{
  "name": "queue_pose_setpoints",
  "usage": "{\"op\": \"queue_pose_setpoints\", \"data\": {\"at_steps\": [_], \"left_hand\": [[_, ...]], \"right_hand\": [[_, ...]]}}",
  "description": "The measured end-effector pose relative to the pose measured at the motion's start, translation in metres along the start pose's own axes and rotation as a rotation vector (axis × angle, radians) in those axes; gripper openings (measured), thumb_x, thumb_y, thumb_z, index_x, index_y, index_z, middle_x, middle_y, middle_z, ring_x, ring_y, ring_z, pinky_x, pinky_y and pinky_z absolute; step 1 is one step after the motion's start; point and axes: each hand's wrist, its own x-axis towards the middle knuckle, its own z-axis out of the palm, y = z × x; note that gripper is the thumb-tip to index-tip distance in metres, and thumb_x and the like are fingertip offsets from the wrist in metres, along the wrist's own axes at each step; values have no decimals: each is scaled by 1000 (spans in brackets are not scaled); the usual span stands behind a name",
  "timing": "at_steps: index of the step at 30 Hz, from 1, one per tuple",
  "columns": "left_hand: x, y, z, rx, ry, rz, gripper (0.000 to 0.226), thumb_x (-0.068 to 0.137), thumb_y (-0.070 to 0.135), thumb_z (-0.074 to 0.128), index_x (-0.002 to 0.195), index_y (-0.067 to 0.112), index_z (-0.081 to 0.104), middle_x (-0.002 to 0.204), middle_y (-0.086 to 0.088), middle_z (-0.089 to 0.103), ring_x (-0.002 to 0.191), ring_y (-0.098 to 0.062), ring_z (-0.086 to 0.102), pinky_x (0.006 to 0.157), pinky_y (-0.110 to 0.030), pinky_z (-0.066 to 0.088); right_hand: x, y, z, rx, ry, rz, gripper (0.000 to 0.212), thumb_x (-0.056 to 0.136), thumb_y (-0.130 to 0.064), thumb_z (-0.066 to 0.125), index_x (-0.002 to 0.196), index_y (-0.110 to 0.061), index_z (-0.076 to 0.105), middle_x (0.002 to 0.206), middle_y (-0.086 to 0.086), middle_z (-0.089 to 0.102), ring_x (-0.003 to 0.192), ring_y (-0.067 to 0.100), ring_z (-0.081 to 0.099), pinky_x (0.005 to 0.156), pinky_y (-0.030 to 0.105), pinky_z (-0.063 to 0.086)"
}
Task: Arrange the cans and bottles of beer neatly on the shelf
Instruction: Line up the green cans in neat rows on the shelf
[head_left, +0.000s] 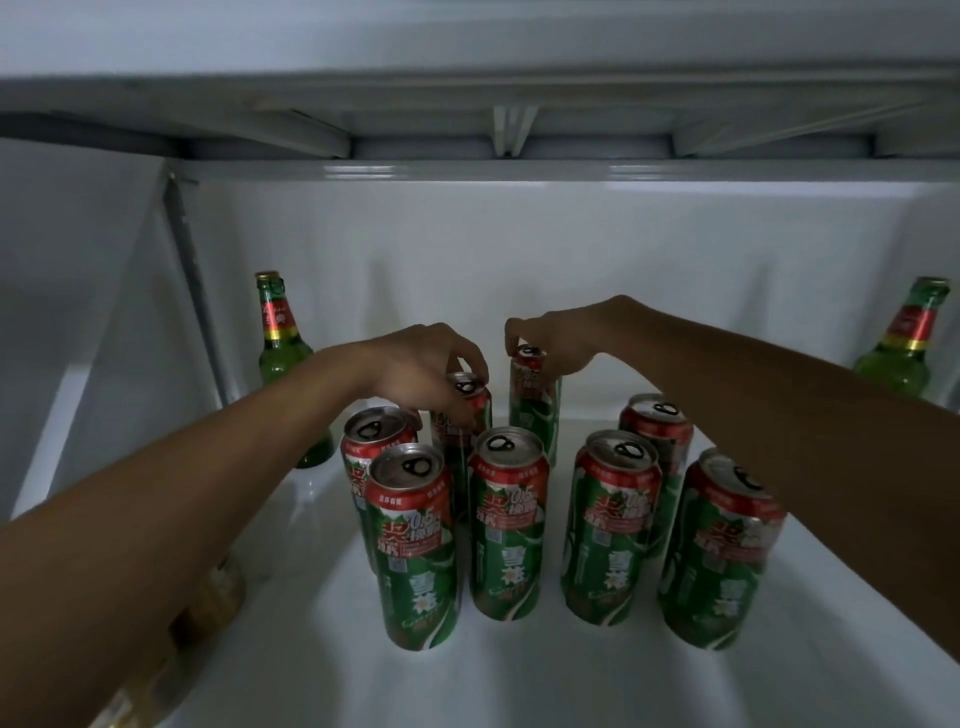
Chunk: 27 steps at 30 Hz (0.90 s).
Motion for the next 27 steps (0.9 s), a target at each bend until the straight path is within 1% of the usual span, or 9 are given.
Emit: {"op": "queue_pose_setpoints", "data": {"at_steps": [2,6,10,12,16,19,21,25,27], "left_hand": [[-6,0,-4,-50,34,13,49,82,27,82,128,31,64,124,2,64,96,-18,71,76,-41,66],[-17,8,-11,-109,38,25,50,84,23,80,130,33,63,126,5,60,92,-17,71,73,-36,66],[-17,17,-5,-23,-13,33,52,83,25,80,131,34,62,128,4,61,95,-15,69,78,-35,65],[-16,16,-1,-1,-38,17,55,80,26,82,130,35,63,129,2,60,98,-16,68,81,-37,64],[-16,15,4,61,-72,-18,59,78,28,83,132,38,60,132,2,60,111,-20,65,98,-44,58],[-18,15,6,44,-89,-55,61,82,27,80,137,38,56,138,2,58,117,-22,62,102,-45,55],[-19,17,8,37,-102,-76,64,86,26,77,144,37,51,144,0,54,123,-24,59,105,-46,52],[-26,21,12,15,-114,-96,71,92,26,72,153,37,39,156,0,44,134,-25,50,108,-42,47],[-32,22,11,-33,-72,-84,69,94,28,70,154,39,38,156,1,42,138,-25,48,109,-41,45]], "right_hand": [[-18,2,-6,0,4,-25,54,92,-21,70,135,-26,37,122,7,57,106,28,61,83,44,58],[-54,3,-10,6,27,-123,53,89,-17,73,126,-33,39,120,5,59,103,25,61,87,49,57],[-77,-10,4,-29,-40,-179,52,90,-13,72,124,-34,39,112,6,59,94,24,61,81,48,55],[-81,-17,10,-47,-62,-206,53,89,-13,72,121,-37,37,112,9,59,97,29,61,79,48,55],[-88,-23,15,-48,-33,-223,54,88,-3,66,122,-33,37,113,9,53,97,30,59,73,44,51],[-91,-22,17,-10,-26,-198,55,86,2,63,125,-29,40,108,11,54,86,26,57,63,39,45],[-95,-18,17,36,-29,-172,56,86,4,62,126,-30,42,106,8,55,81,22,55,63,37,45],[-103,-3,22,301,2,-161,62,88,1,67,136,-32,46,135,-1,48,95,15,61,77,35,55],[-113,6,22,446,51,-159,61,88,-11,75,139,-33,48,139,-6,48,109,13,60,91,35,55]]}}
